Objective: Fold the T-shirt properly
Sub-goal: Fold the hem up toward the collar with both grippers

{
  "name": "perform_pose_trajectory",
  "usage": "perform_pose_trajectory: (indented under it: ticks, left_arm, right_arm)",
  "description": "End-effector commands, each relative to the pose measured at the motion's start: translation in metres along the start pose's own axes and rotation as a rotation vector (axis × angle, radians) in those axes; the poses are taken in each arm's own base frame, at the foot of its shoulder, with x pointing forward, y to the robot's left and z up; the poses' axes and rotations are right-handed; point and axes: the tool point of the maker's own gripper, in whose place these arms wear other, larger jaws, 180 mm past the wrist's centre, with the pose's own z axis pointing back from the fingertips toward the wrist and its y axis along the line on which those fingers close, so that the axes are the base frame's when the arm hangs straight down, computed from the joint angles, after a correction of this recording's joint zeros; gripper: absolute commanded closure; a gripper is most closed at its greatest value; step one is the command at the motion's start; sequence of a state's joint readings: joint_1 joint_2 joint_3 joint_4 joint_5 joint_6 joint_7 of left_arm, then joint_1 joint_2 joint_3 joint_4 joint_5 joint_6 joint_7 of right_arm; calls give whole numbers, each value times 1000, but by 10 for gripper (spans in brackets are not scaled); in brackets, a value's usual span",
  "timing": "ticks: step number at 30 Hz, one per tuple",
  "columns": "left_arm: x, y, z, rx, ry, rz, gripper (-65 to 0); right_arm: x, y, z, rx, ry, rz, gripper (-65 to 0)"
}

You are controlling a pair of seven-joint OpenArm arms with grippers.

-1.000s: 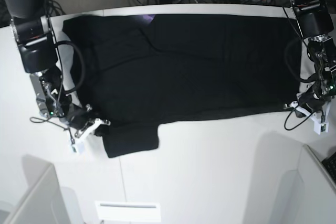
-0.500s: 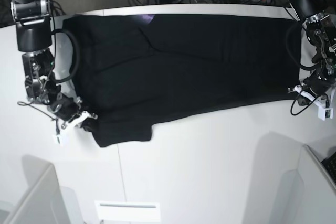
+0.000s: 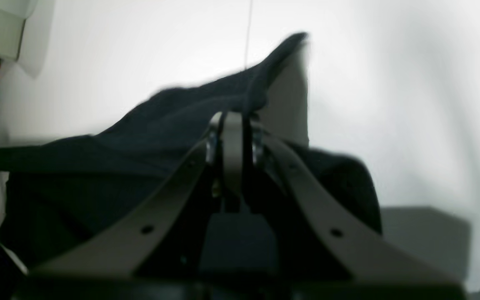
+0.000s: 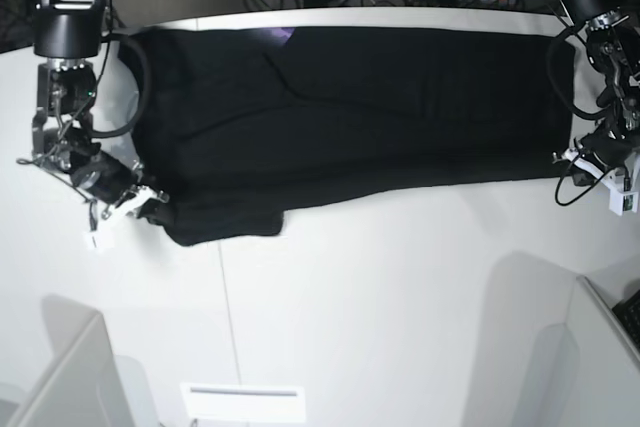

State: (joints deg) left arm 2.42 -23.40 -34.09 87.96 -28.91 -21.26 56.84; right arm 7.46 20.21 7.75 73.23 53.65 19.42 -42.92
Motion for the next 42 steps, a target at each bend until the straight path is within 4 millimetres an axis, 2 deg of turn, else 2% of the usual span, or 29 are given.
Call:
perform_pose_trajectory:
  ticks: [1,6,12,21,28,36,42]
  left_arm:
    - [24,5,9,13,-66,-29,0]
    - [18,2,14,9,-58,-62,0]
    - [11,0,14,-6,-41,-92,0]
    - [5,10,20,17,-15,-124,0]
    - [3,9,33,28,-8,-199,0]
    - [-16,16,38,46,39,-219,0]
    - [-24,22,42,56,71,-242,0]
  right_arm:
    - [26,1,11,4,-69,21,0]
    - [10,8,20,15,-19,14,0]
    - [-6,4,36,-1,6,-6,0]
    - [-20,5,58,-19,25,-25,0]
    - [-30,19,66,-9,43,10,0]
    - [-52,42,75,77,43,-37,0]
    - [-66,42,81,59,65,-81,0]
